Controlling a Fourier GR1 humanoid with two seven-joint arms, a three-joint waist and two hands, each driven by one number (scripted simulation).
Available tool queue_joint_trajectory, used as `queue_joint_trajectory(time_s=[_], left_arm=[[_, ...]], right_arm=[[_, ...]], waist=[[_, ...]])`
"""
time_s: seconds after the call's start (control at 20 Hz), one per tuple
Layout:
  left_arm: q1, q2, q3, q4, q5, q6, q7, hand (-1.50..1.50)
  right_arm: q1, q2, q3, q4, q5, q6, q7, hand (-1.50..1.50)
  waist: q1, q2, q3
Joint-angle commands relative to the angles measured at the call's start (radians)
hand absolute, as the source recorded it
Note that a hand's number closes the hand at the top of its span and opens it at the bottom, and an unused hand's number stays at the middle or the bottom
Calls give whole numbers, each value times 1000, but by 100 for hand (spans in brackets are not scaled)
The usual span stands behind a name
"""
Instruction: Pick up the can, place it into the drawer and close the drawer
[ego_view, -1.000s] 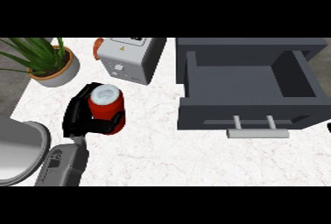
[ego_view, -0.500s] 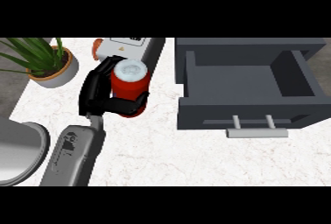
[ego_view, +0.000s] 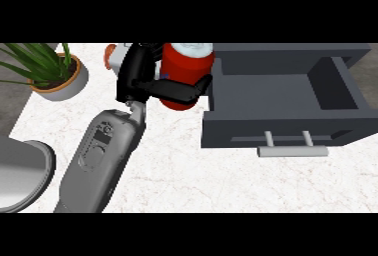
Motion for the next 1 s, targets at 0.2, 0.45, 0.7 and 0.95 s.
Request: queue_joint_trajectory(time_s=[0.2, 0.45, 0.7, 0.95], left_arm=[[-297, -1, -66, 114, 30, 126, 137, 150], [-429, -1, -52, 325, 103, 173, 54, 150], [-524, -1, -104, 474, 166, 218, 4, 150], [-621, -1, -174, 565, 227, 286, 18, 150]], right_arm=[[-57, -40, -44, 32, -25, 3, 45, -150], [-64, -1, -13, 73, 31, -1, -22, -150], [-68, 14, 17, 34, 36, -6, 9, -150], [-6, 4, -6, 55, 2, 45, -50, -150]], waist=[[-3, 1, 0], [-9, 4, 0], [-19, 6, 0], [-35, 6, 1]])
